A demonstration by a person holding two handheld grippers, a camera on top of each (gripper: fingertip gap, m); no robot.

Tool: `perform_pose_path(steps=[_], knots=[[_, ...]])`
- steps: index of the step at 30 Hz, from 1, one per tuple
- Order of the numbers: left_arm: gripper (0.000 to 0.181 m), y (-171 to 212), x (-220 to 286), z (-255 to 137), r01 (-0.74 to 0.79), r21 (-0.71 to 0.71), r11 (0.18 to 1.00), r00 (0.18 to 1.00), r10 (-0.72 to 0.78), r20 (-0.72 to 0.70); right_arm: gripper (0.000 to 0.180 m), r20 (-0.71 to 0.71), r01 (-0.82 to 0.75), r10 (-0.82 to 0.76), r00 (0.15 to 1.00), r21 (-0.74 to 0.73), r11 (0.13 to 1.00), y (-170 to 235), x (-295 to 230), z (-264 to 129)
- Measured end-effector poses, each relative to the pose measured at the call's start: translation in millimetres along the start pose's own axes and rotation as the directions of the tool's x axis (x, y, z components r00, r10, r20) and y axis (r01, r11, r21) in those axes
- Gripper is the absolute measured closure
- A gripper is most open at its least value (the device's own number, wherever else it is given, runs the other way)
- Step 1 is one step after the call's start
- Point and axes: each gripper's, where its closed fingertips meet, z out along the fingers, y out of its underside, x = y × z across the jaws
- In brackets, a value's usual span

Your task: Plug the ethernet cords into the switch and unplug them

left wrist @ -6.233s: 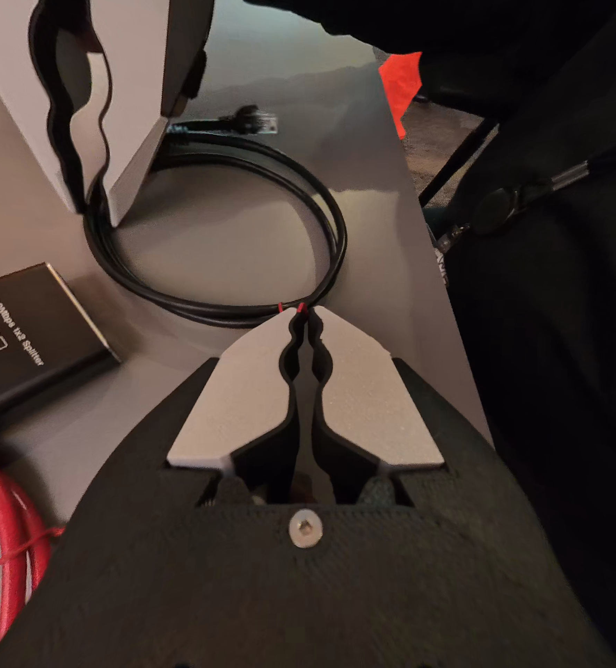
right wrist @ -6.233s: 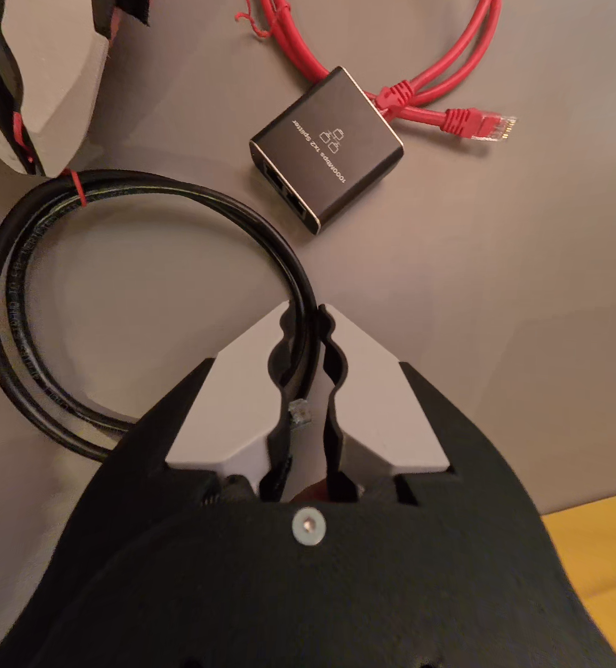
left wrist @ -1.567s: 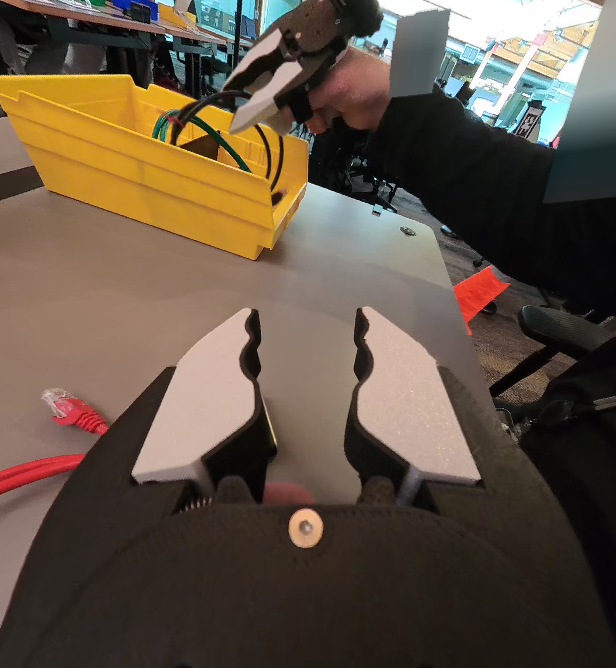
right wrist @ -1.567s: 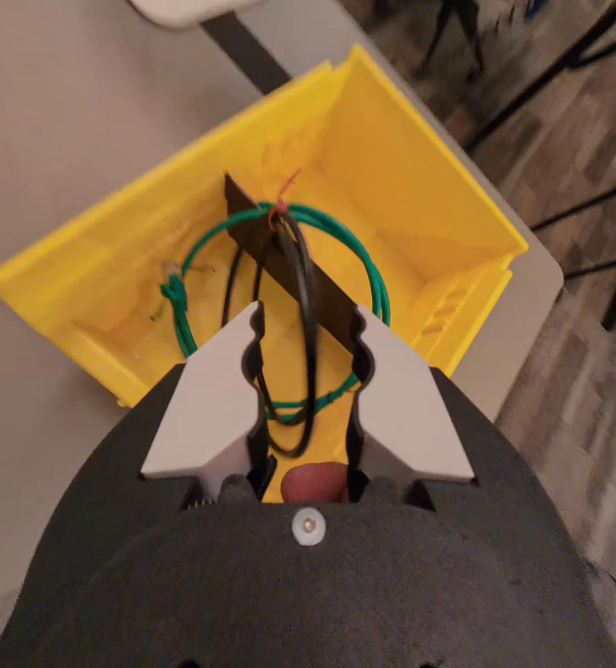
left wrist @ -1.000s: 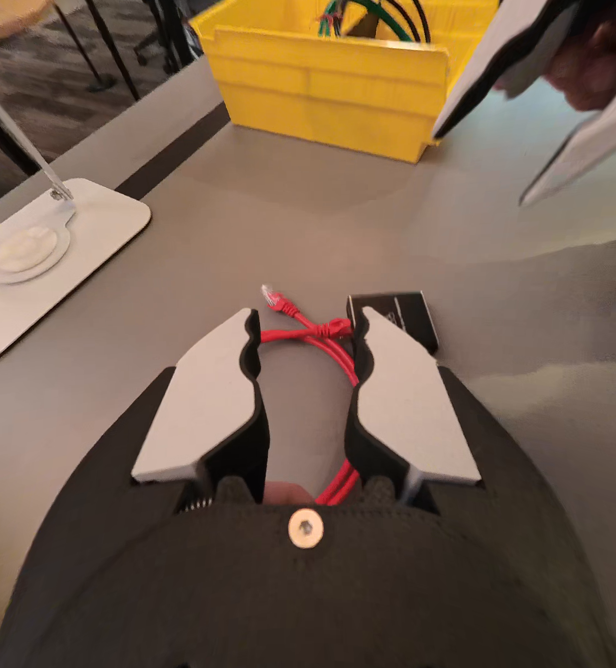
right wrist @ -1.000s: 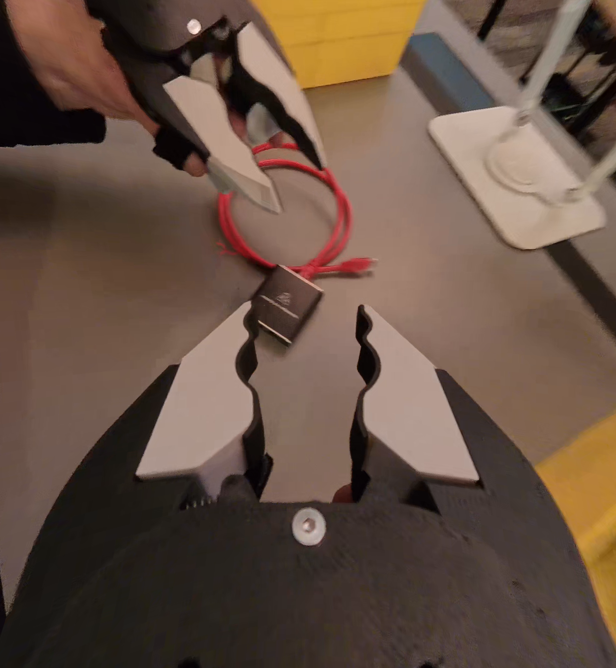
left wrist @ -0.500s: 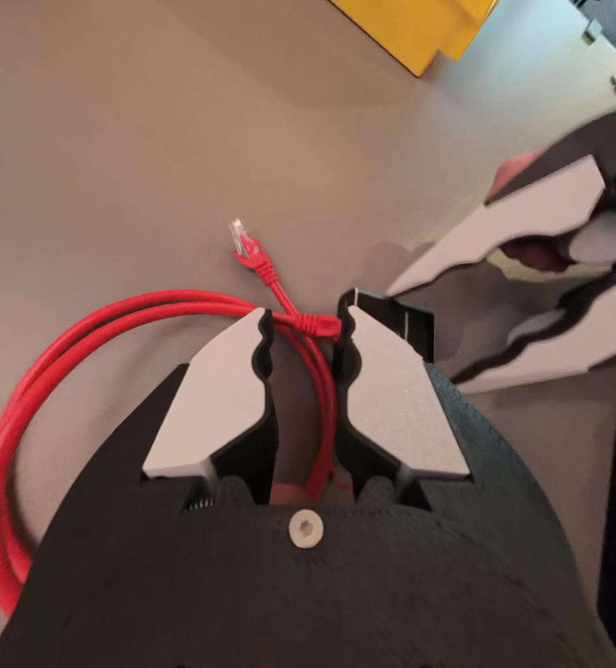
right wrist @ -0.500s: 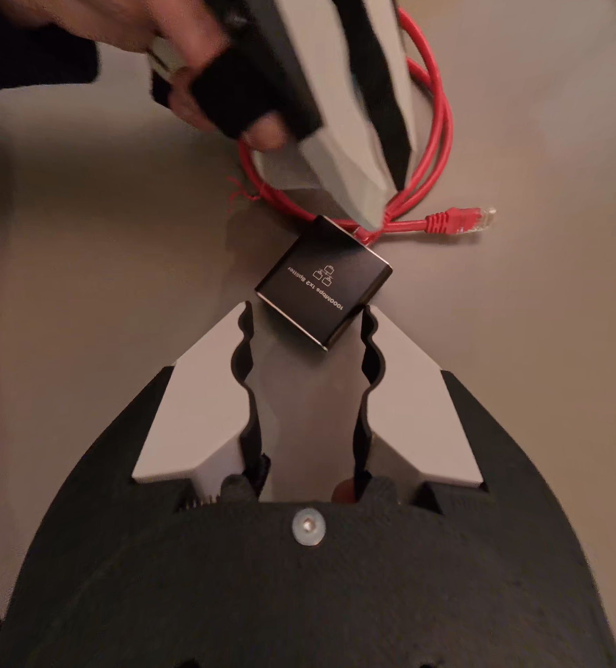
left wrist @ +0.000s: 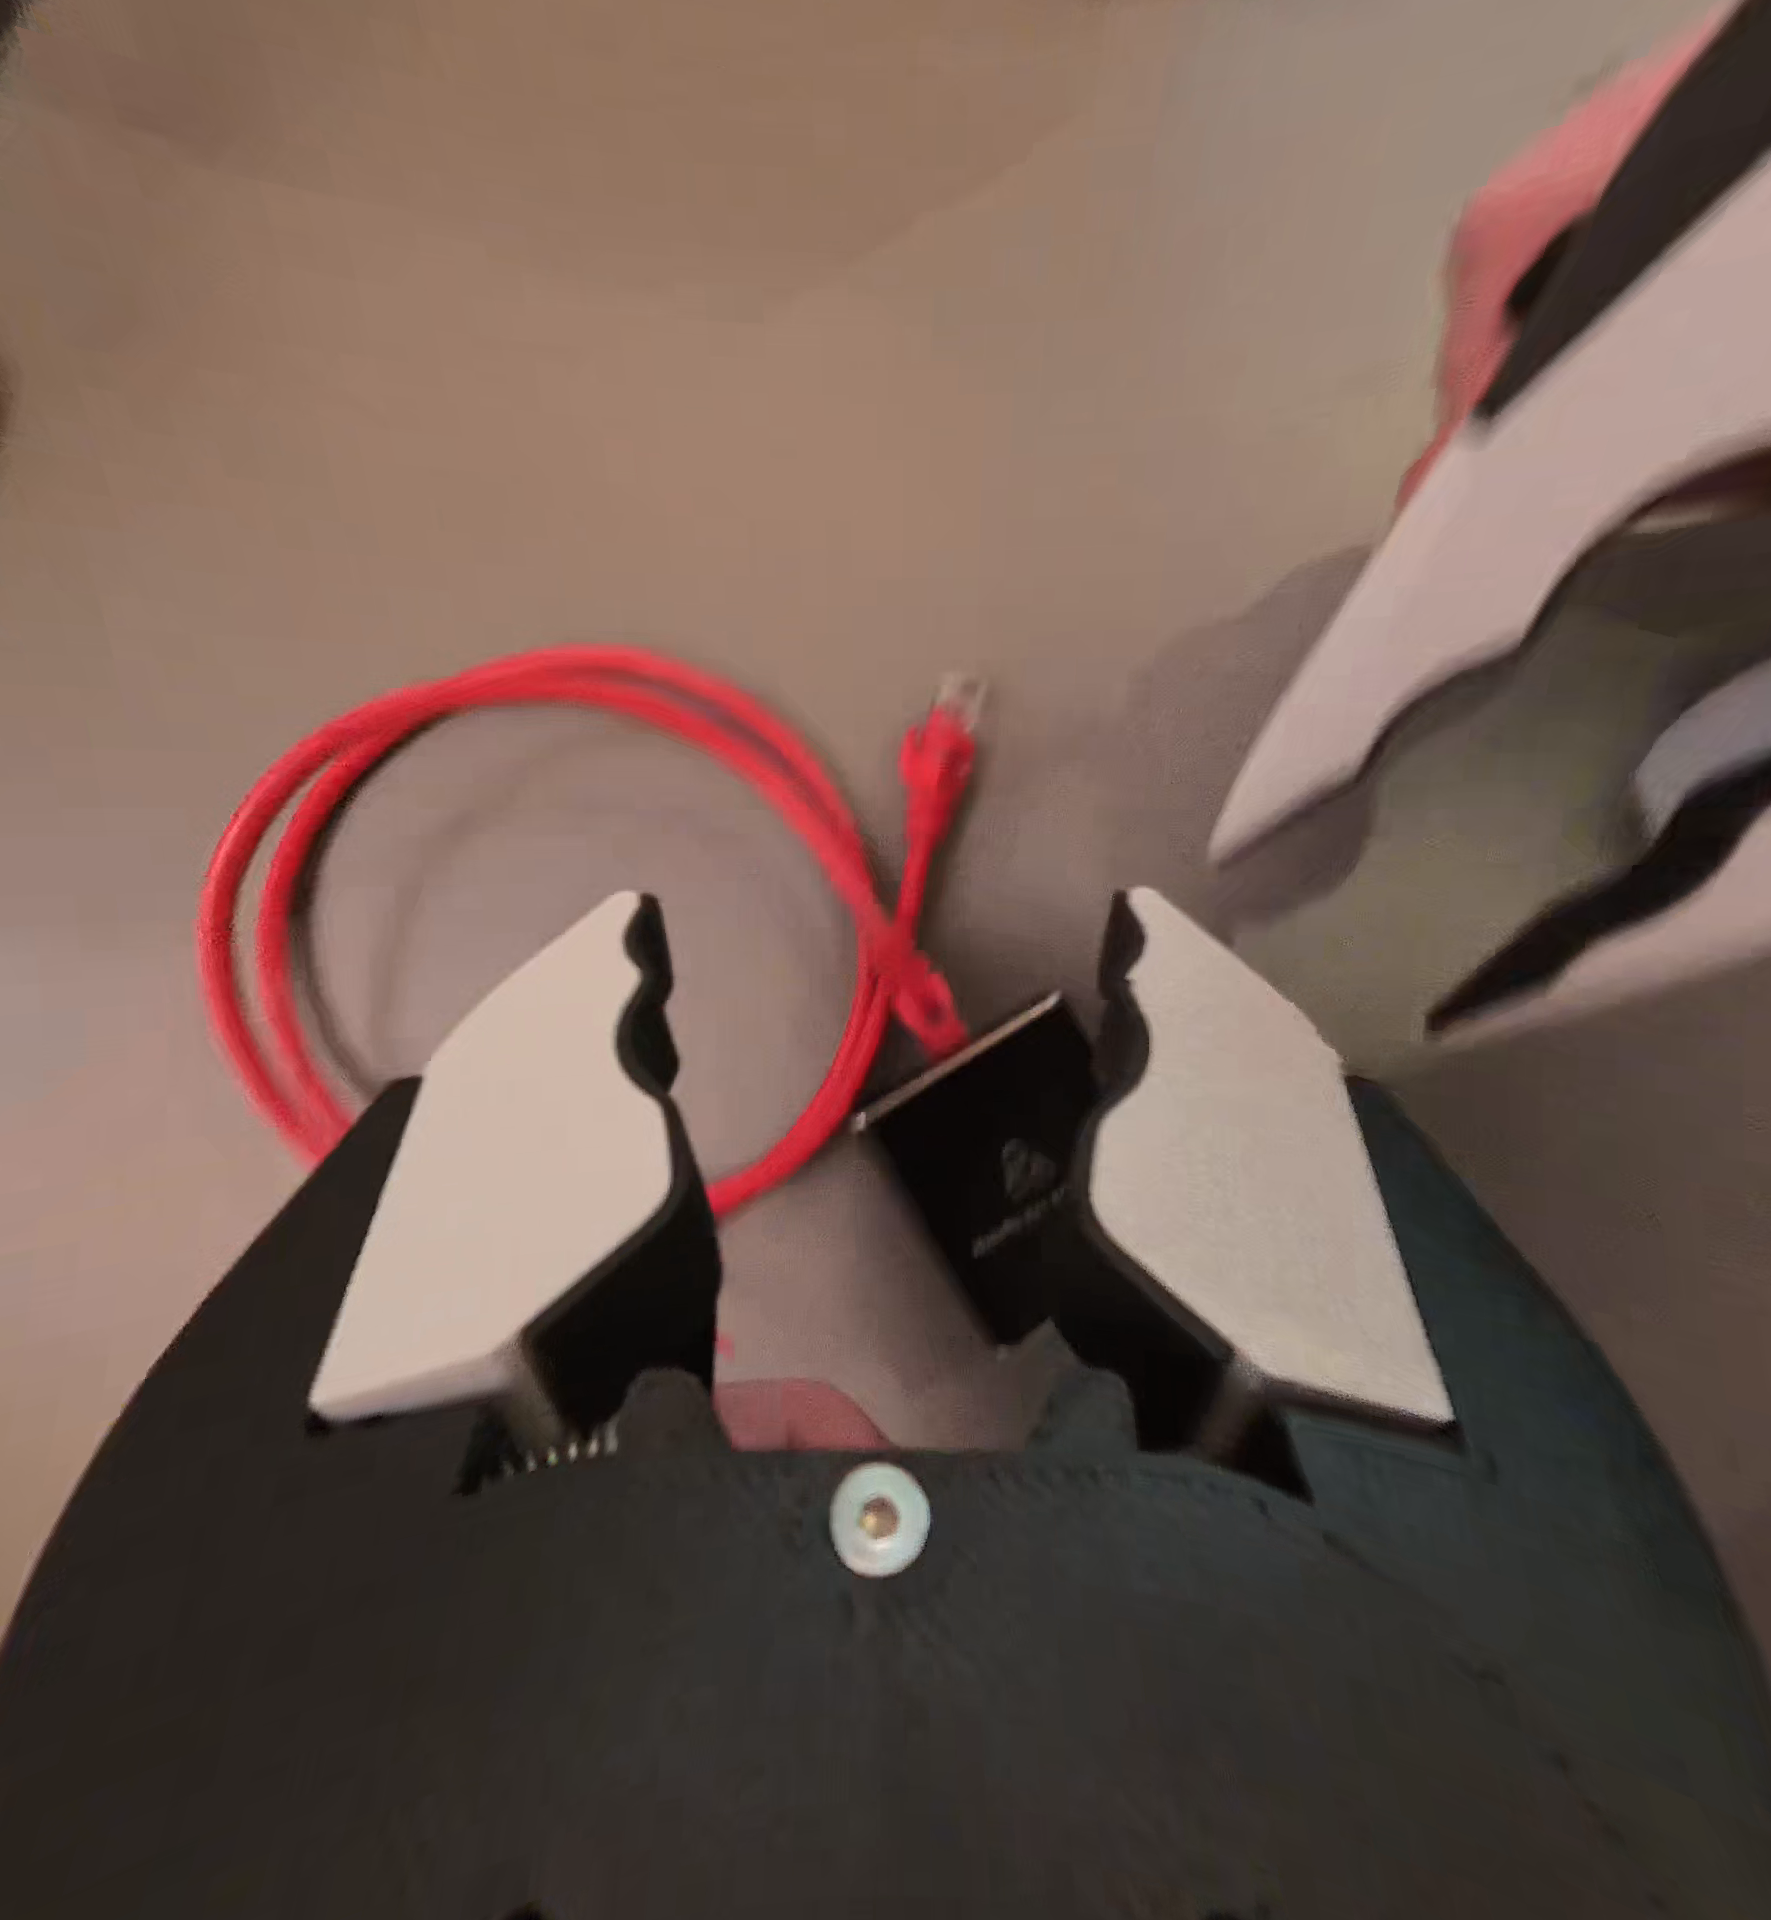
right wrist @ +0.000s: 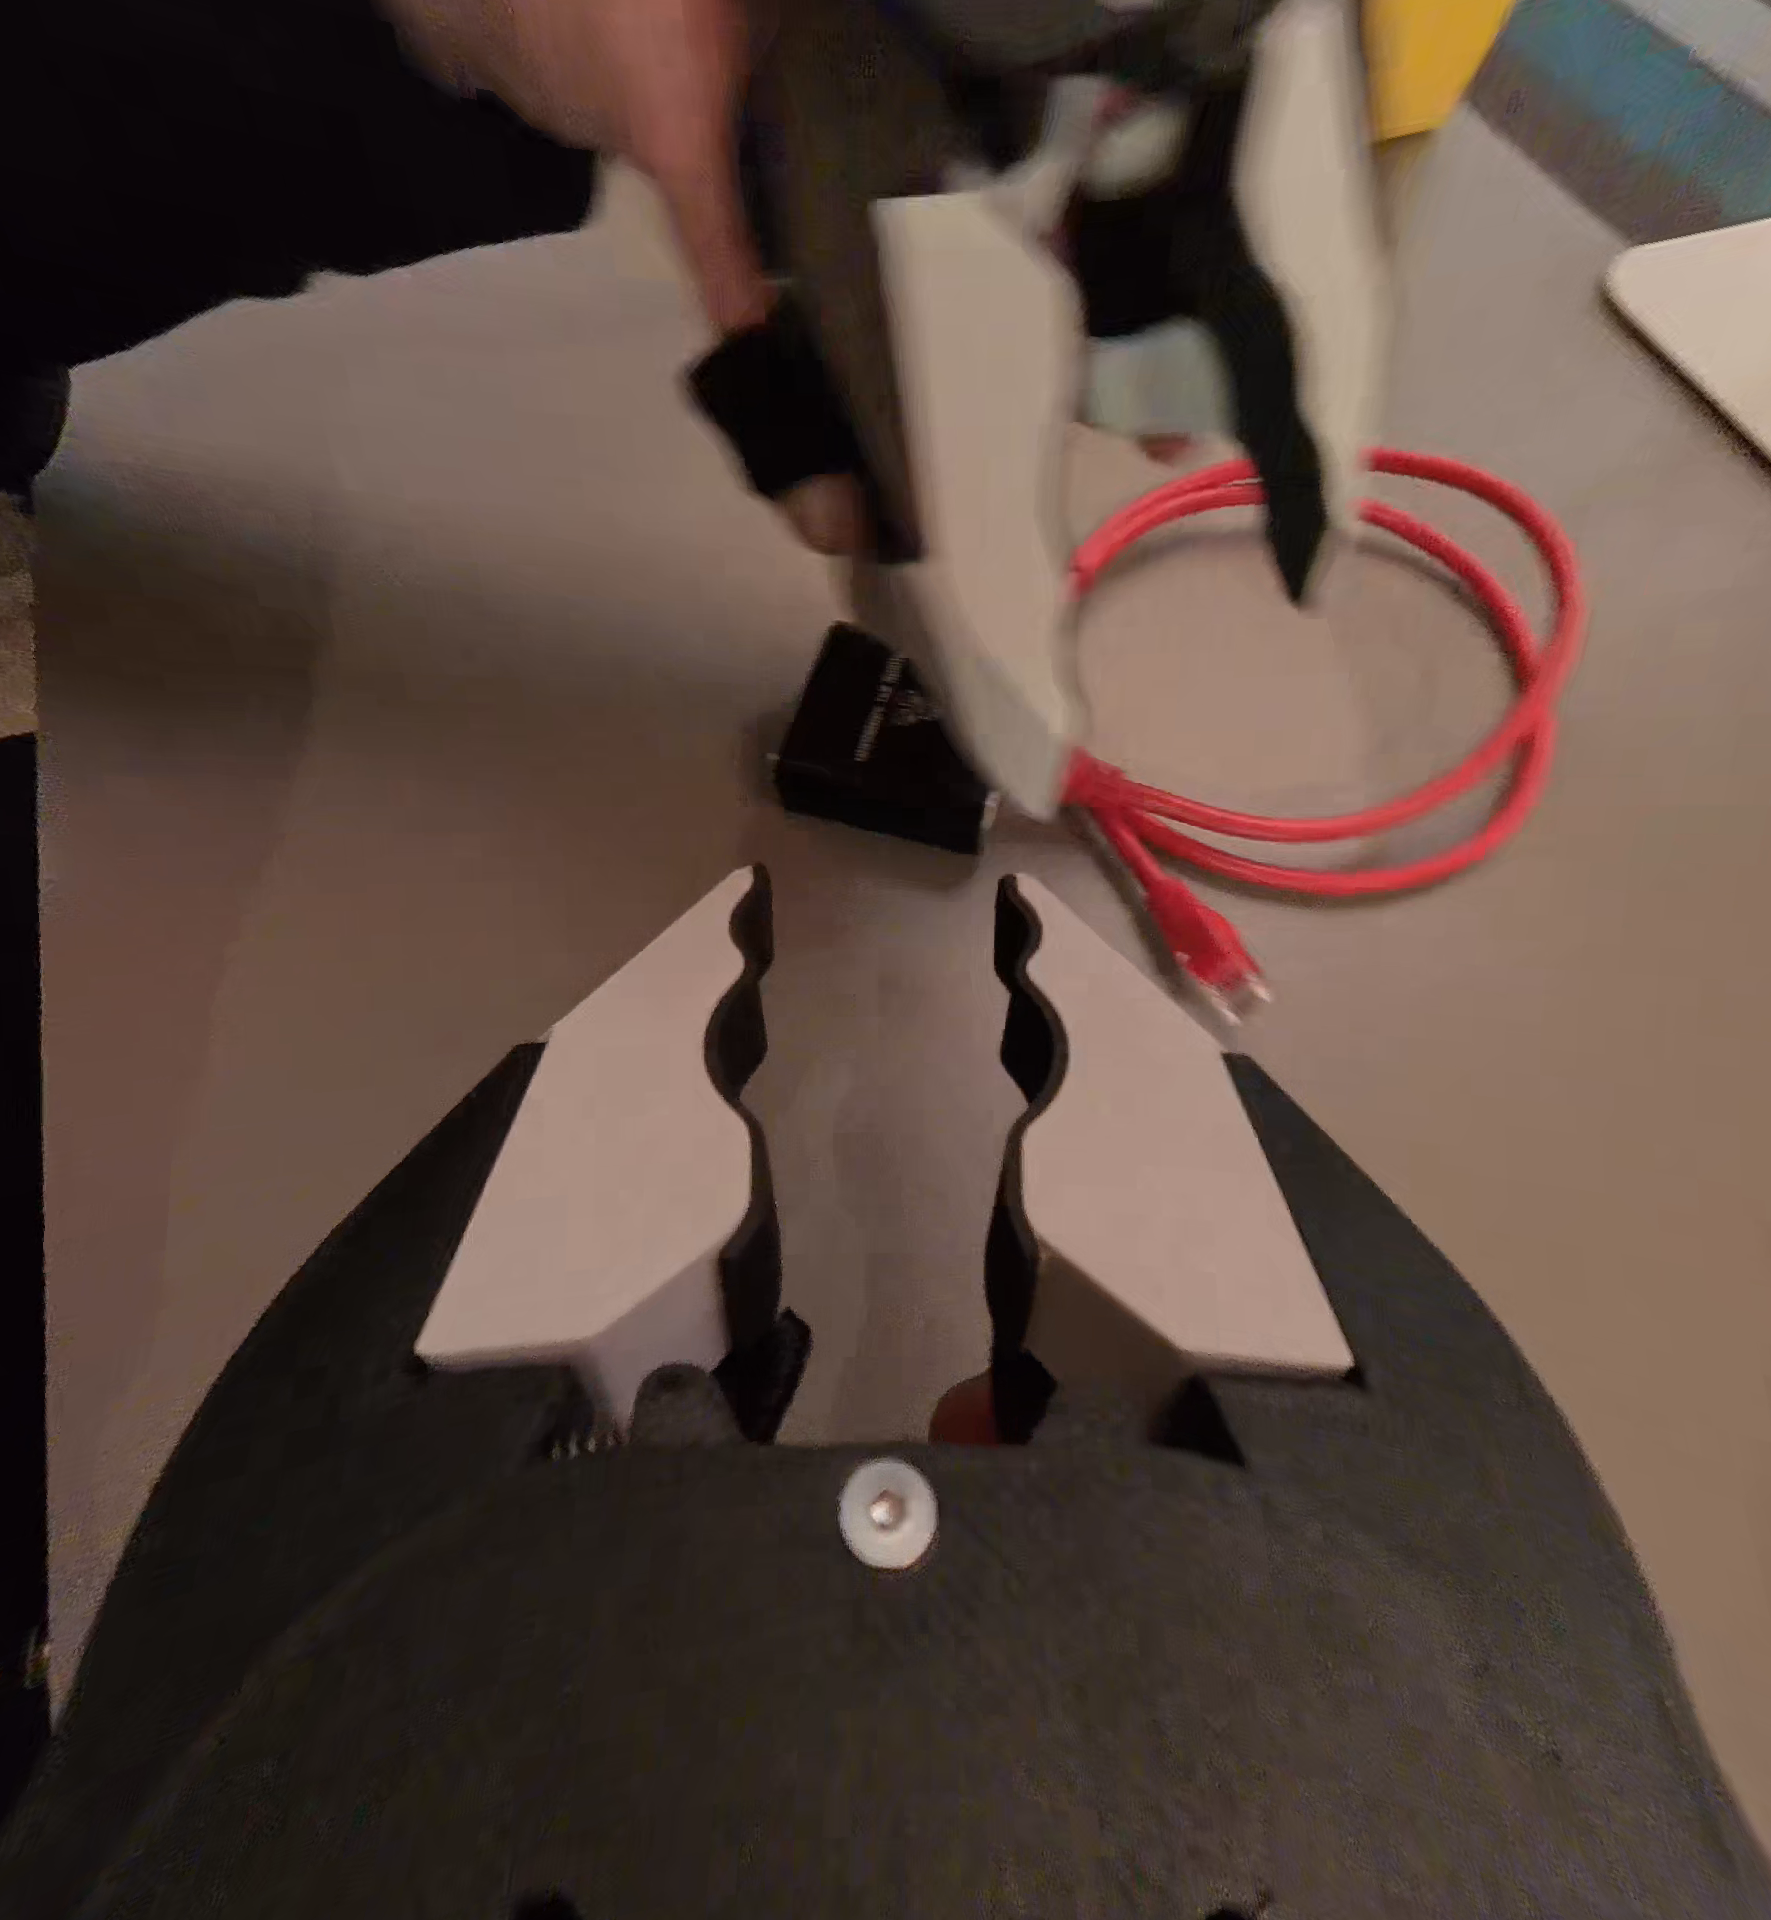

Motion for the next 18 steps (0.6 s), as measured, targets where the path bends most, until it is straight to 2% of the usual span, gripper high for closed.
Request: perform_pose_path(steps=[1,3,6,7,9,10,11,12,16,18], knots=[[0.099,10,2,-6,0.033,0.003,0.999,0.999,-0.033,0.041,0.139,-0.012,-0.014,0.014,1.000,0.014,1.000,0,8,-6],[0.094,30,16,-11,0.123,0.003,0.992,0.990,-0.123,0.071,0.140,-0.033,-0.032,0.033,0.999,0.050,0.998,-1,19,-15],[0.108,60,25,-8,0.171,-0.049,0.984,0.969,-0.159,0.192,0.141,-0.038,-0.027,0.030,0.999,0.069,0.997,1,19,-13],[0.108,66,24,-7,0.187,-0.052,0.981,0.958,-0.171,0.229,0.140,-0.042,-0.008,0.011,0.999,0.065,0.998,2,16,-11],[0.104,72,31,2,0.251,-0.051,0.967,0.947,-0.234,0.219,0.141,-0.044,0.039,-0.037,0.998,0.053,0.998,2,10,-6],[0.106,72,30,5,0.255,-0.043,0.966,0.940,-0.238,0.245,0.141,-0.046,0.061,-0.059,0.997,0.054,0.997,1,8,-5],[0.117,69,29,6,0.255,-0.017,0.967,0.937,-0.243,0.251,0.142,-0.051,0.077,-0.074,0.996,0.059,0.995,-1,7,-4],[0.117,67,28,8,0.251,-0.002,0.968,0.935,-0.243,0.257,0.145,-0.051,0.086,-0.083,0.995,0.064,0.994,-4,7,-3],[0.118,62,28,10,0.241,0.054,0.969,0.947,-0.247,0.207,0.147,-0.046,0.087,-0.083,0.995,0.095,0.992,-9,14,-2],[0.118,56,34,8,0.263,0.101,0.959,0.955,-0.274,0.116,0.147,-0.076,0.132,-0.124,0.989,0.097,0.987,-9,21,-4]])
